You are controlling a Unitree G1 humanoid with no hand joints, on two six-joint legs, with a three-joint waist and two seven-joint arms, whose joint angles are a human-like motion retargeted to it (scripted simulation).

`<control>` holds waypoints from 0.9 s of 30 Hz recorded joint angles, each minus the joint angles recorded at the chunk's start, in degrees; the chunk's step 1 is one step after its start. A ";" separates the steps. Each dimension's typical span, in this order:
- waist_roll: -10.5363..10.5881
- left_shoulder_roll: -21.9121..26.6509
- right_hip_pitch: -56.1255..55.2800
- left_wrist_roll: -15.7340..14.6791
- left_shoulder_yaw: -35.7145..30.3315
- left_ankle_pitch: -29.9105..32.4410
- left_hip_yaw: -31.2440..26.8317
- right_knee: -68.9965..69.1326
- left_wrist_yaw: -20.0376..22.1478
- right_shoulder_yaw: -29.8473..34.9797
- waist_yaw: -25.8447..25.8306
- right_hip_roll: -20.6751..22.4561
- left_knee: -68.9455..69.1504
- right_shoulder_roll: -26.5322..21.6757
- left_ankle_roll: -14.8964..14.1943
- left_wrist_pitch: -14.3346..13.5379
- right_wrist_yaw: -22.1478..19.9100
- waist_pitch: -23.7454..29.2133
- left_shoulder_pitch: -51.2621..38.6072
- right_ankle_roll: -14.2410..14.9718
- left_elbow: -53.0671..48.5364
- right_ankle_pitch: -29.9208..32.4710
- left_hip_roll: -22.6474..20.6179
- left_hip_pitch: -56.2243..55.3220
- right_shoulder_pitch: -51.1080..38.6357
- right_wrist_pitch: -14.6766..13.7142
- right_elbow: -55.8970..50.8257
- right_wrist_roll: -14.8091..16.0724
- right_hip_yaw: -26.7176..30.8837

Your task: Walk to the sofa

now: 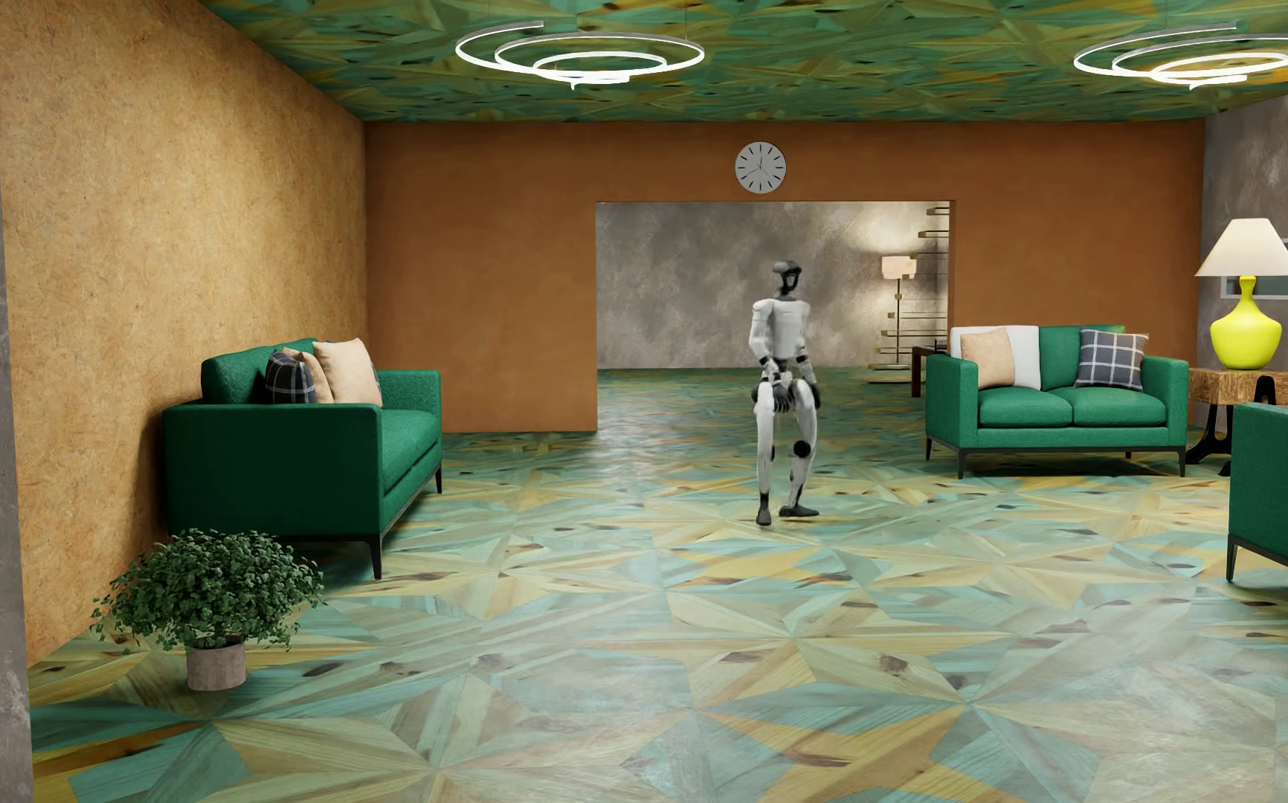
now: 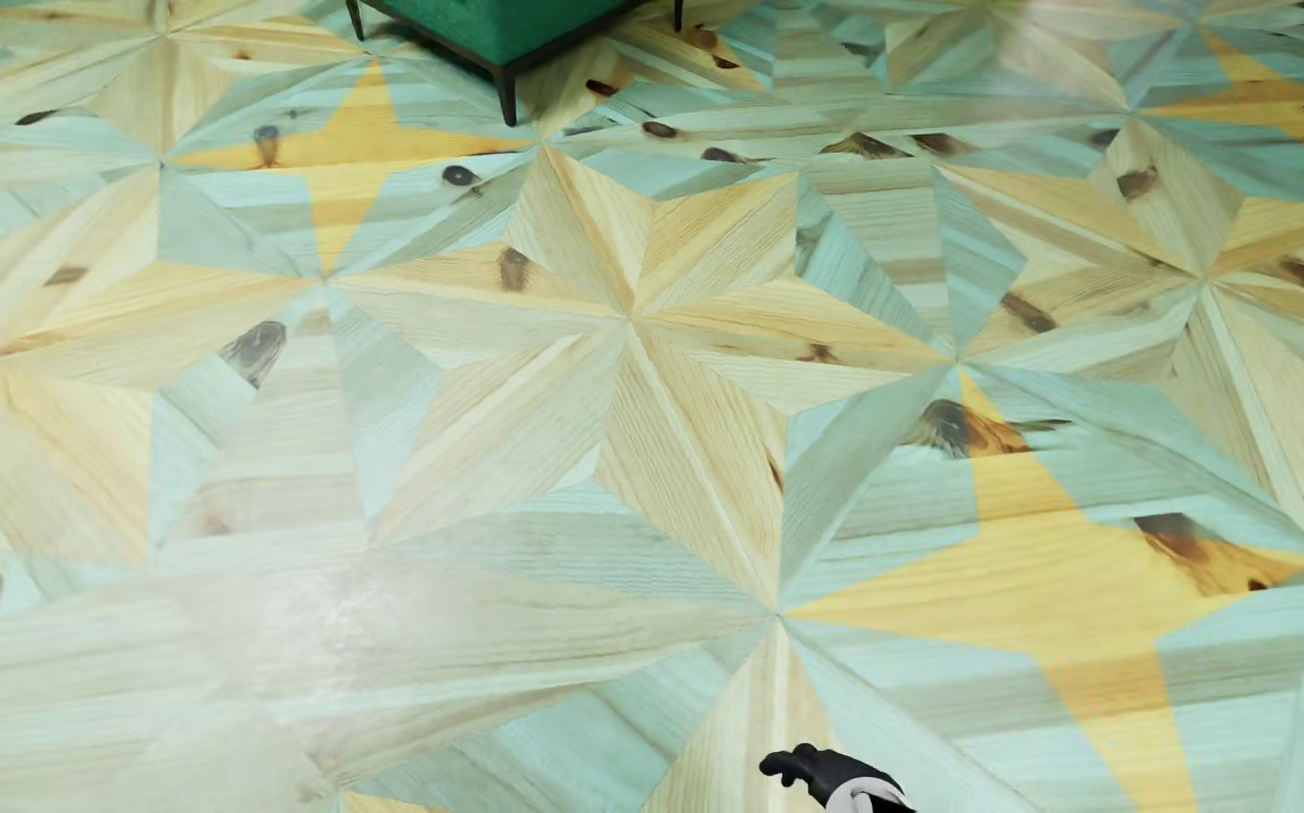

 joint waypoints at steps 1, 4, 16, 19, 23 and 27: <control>0.08 0.36 2.46 -0.40 0.13 1.15 3.08 2.35 1.25 -2.89 -0.34 -1.26 -0.72 -0.97 -0.02 -0.74 -1.08 -0.31 0.17 -0.66 -1.06 -0.58 1.61 0.45 2.14 2.05 2.12 1.56 1.04; -0.36 0.71 16.12 -3.36 1.19 4.58 12.09 -1.18 4.16 -16.77 0.19 -7.43 -2.18 -3.24 -0.58 -2.61 -7.26 -1.61 -0.35 -6.28 -4.66 -2.65 6.02 1.72 8.45 6.87 6.64 8.76 -9.85; 3.14 -2.69 15.04 -4.98 13.38 -1.30 -37.72 -15.14 -1.21 -14.08 1.83 25.07 11.41 -0.27 -7.34 0.54 6.01 -1.17 5.76 -0.97 -5.89 -8.66 11.72 -5.05 2.46 -3.68 -6.72 -0.24 5.18; 3.97 -5.12 13.03 -2.01 12.82 -2.56 -34.40 -15.00 -1.67 -11.20 2.15 32.21 18.39 -1.48 -6.55 -0.70 6.93 -1.05 7.39 -2.90 -7.77 -9.94 4.76 -11.48 -4.36 -3.82 -9.41 -6.35 19.65; 4.76 -4.11 15.63 -0.17 7.66 4.21 -21.20 -15.26 -0.17 -14.36 3.77 39.74 11.20 -0.30 -4.02 -4.01 -1.18 -1.06 8.59 -4.58 -9.90 -12.45 2.00 -19.38 -9.32 -2.30 -7.15 -4.54 37.27; 4.40 -1.16 23.15 -0.18 7.07 13.92 -23.93 -15.49 -1.50 -18.05 4.35 40.90 -1.20 -1.07 2.30 -1.91 -6.44 -1.56 6.51 -4.61 -10.42 -14.04 -3.74 -18.87 -3.39 -0.04 -2.50 0.43 48.33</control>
